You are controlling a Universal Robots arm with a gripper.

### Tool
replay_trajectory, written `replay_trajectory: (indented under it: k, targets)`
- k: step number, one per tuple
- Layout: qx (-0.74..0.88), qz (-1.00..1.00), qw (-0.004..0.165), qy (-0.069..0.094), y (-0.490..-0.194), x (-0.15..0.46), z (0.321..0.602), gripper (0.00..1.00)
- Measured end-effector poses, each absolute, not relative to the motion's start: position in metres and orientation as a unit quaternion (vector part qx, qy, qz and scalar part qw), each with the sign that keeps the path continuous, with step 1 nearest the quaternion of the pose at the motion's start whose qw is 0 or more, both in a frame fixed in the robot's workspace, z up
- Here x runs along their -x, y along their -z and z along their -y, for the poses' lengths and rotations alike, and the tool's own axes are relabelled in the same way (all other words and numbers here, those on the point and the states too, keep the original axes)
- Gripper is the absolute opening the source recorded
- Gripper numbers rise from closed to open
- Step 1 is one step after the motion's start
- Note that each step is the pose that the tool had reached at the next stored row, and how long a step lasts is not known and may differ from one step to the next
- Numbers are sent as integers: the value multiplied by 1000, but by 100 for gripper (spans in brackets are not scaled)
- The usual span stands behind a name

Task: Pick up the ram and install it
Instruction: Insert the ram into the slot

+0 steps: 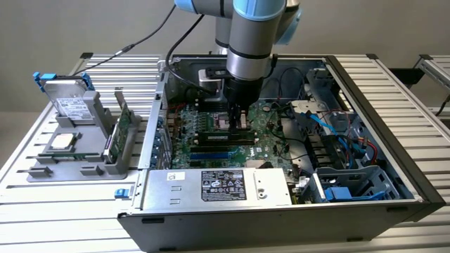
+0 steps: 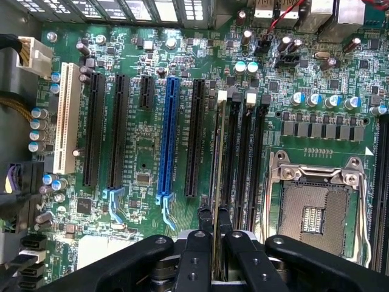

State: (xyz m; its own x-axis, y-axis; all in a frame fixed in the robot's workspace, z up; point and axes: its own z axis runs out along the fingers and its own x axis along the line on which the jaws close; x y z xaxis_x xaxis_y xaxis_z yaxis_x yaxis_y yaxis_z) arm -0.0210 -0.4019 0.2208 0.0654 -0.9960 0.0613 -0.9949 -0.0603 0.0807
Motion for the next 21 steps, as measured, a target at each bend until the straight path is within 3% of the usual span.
replay_trajectory:
  k: [21]
  targets:
    - [-719,693,51,6,-217,21,402,14]
